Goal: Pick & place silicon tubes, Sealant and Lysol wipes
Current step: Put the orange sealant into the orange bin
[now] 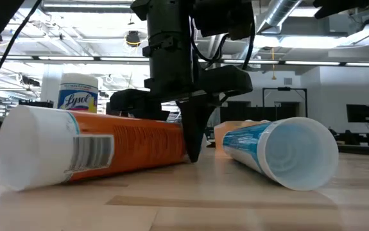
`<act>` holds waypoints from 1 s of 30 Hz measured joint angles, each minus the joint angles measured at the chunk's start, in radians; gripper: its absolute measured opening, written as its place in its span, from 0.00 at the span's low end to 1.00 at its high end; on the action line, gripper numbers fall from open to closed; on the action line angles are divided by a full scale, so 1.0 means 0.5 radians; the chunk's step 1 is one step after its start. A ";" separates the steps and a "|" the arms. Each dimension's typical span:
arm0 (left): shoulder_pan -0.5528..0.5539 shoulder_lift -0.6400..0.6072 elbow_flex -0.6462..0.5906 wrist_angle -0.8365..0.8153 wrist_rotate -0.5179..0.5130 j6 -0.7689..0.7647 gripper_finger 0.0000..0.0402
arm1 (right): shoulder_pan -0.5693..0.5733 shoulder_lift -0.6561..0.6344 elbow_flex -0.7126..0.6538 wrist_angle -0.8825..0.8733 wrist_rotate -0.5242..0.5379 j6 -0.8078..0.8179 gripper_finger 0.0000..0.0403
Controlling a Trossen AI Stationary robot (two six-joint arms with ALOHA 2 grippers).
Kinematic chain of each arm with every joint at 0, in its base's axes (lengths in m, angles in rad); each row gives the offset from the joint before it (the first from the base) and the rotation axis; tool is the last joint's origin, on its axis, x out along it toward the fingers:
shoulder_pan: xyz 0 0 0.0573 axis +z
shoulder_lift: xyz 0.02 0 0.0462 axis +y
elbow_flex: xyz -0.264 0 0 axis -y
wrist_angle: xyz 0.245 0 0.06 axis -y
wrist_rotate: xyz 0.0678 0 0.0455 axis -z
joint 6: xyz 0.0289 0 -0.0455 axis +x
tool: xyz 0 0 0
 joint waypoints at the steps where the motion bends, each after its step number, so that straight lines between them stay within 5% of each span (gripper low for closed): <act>1: 0.008 -0.012 -0.003 0.007 -0.017 -0.006 0.50 | 0.000 0.000 0.000 0.000 0.000 0.000 0.62; 14: 0.163 -0.604 0.006 0.200 -0.425 0.023 0.50 | 0.000 0.003 0.000 0.040 -0.042 -0.017 0.62; 22: 0.260 -0.893 0.007 0.877 -0.587 0.413 0.50 | -0.008 0.036 -0.002 0.284 -0.050 -0.190 0.62; 30: 0.332 -0.908 0.007 1.601 -0.401 0.764 0.50 | -0.133 0.042 -0.002 0.719 -0.120 -0.512 0.62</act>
